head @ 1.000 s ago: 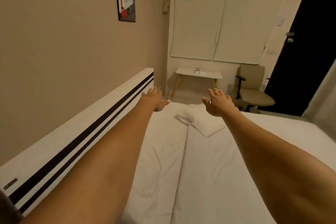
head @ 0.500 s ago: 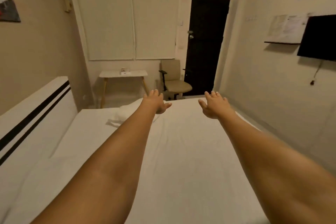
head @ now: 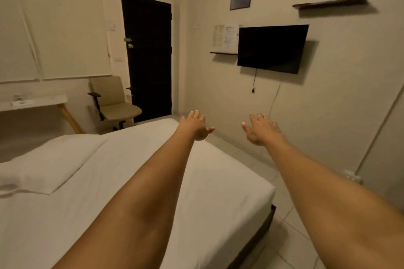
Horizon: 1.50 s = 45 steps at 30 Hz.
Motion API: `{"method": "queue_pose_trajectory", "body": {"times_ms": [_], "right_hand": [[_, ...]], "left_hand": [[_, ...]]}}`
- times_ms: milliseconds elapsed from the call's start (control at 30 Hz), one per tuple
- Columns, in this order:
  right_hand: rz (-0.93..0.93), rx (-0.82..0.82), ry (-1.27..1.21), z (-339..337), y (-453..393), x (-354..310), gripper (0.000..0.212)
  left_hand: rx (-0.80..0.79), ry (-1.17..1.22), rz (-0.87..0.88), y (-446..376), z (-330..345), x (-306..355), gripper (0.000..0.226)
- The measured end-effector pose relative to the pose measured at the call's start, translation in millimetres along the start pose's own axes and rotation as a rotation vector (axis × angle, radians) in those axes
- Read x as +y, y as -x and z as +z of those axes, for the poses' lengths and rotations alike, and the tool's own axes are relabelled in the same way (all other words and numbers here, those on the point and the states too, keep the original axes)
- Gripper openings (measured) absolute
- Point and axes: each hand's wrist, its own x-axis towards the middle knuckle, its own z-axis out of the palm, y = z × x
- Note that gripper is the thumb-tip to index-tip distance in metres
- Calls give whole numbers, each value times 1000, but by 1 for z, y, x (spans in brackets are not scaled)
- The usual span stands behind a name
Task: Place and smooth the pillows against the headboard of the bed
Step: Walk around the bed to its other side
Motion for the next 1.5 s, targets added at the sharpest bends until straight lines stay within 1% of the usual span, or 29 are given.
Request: {"method": "queue_pose_trajectory", "body": {"times_ms": [167,400,533,767,900,1100,1300,1500], "right_hand": [[139,-9,6,-1,-18,99,64],[289,4,-1,3,-66,203,64],[349,19,11,6,-114,247,64],[465,28,-4,13,-198,321,65],[516,14,1,24,-236,370,65],[535,0,-8,42,-297,445,65],[500,12,-10,54,-372,535,65],[451,-57,-15,69,-445,616,64]], "left_hand": [[-11,-5,171,-59,3,97,74],[-18,-19,346,-152,4,203,73],[-16,-20,420,-216,5,247,73],[-27,-62,497,-335,6,310,73],[-47,-83,548,-386,19,354,73],[-55,-114,553,-460,45,419,74],[-46,-72,489,-541,58,495,74],[-45,-30,431,-615,61,569,74]]}}
